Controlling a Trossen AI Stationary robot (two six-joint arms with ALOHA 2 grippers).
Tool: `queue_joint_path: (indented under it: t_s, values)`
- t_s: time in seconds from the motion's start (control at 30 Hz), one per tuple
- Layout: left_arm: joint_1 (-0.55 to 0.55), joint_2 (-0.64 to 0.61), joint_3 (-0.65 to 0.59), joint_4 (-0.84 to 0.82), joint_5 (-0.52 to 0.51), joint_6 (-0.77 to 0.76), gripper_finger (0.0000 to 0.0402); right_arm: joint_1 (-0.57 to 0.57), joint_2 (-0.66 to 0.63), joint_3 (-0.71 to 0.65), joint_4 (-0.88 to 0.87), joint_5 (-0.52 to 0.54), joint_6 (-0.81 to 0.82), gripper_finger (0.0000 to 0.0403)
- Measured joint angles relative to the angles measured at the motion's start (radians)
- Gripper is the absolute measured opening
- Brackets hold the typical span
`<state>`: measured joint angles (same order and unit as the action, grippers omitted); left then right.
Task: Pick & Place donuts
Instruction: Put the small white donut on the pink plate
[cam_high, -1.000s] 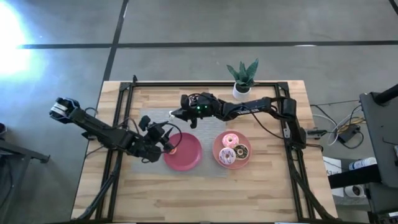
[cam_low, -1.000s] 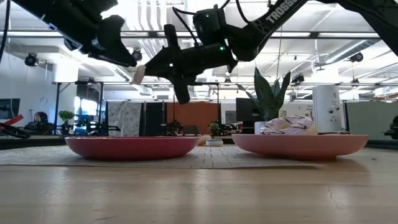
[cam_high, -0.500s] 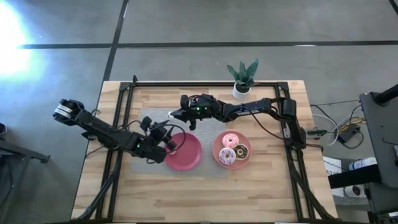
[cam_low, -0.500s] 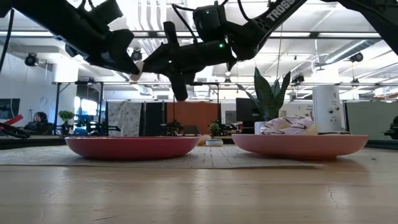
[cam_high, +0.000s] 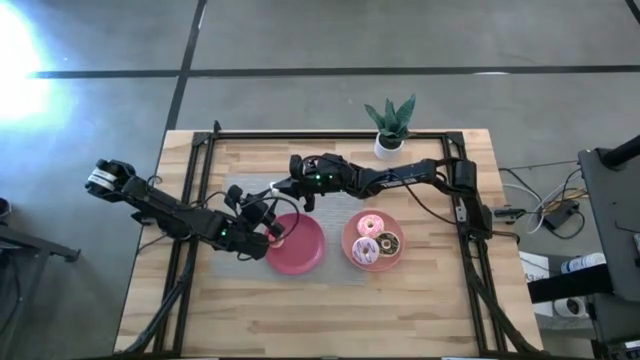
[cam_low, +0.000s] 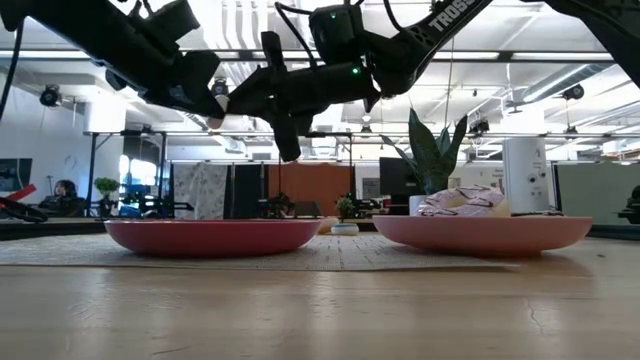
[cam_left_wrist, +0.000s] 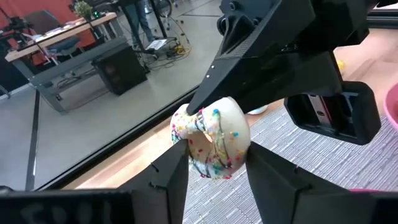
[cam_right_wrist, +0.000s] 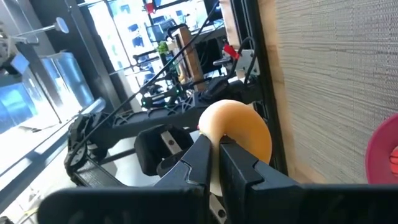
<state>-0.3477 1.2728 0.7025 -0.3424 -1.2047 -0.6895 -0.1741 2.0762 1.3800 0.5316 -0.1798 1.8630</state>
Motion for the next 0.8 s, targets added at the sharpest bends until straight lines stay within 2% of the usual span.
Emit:
queue_joint_path:
  t_s: [0.13, 0.37, 0.63, 0.8]
  values:
    - [0.001, -0.001, 0.005, -0.001, 0.017, 0.000, 0.0099, -0.001, 0.000, 0.000, -0.001, 0.000, 0.007, 0.0013]
    - [0.001, -0.001, 0.006, -0.001, 0.019, 0.006, 0.0012, -0.001, 0.000, 0.000, -0.004, 0.004, 0.010, 0.0013]
    - [0.000, -0.001, 0.006, -0.003, 0.028, 0.016, 0.0003, -0.005, -0.003, 0.001, -0.034, -0.006, -0.127, 0.0015]
    - [0.001, -0.002, 0.006, -0.018, 0.065, 0.022, 0.0003, -0.020, -0.023, 0.000, -0.095, -0.014, -0.226, 0.0062]
